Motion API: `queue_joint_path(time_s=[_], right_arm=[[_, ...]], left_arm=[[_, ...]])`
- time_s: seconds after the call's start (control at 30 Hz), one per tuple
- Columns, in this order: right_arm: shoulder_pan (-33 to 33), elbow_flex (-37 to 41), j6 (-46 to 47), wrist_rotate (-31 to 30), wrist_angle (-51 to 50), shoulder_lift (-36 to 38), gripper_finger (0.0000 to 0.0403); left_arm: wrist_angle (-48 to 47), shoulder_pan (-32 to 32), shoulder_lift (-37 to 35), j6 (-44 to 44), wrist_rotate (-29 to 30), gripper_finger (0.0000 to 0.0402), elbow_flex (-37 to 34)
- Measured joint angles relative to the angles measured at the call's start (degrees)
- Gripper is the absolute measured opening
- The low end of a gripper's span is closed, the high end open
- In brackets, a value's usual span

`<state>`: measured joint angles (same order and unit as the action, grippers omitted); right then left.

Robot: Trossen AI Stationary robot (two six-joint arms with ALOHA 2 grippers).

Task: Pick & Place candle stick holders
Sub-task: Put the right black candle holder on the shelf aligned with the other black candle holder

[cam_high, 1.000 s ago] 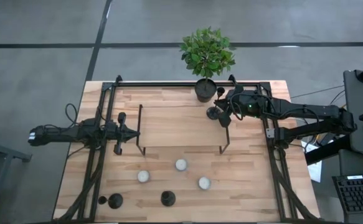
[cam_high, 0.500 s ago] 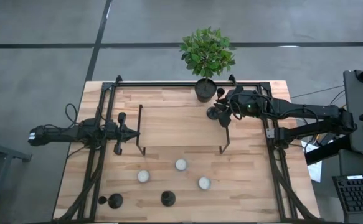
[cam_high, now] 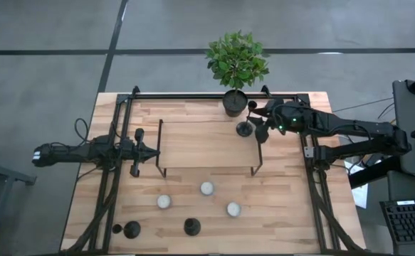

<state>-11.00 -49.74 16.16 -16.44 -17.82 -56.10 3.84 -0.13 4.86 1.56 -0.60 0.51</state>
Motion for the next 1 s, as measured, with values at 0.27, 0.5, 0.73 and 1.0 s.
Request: queue_joint_path(time_s=[0.27,0.5,0.73,1.0], right_arm=[[3.52,-0.08,1.54,1.52,-3.23,4.67,0.018],[10.18,-0.08,5.76,1.48,-9.11,6.3,0.017],[19.4,-0.08,9.56,1.46,-9.39,5.5,0.0167],[30.66,-0.06,15.59,1.12,-8.31,2.01,0.0164]], left_arm=[[0.0,-0.01,0.0,-0.02,0.02,0.001,0.0],[0.0,0.0,0.0,0.0,0.0,0.001,0.0],[0.0,0.01,0.0,0.0,0.02,0.001,0.02],[0.02,0.01,0.0,-0.01,0.0,0.001,0.0]])
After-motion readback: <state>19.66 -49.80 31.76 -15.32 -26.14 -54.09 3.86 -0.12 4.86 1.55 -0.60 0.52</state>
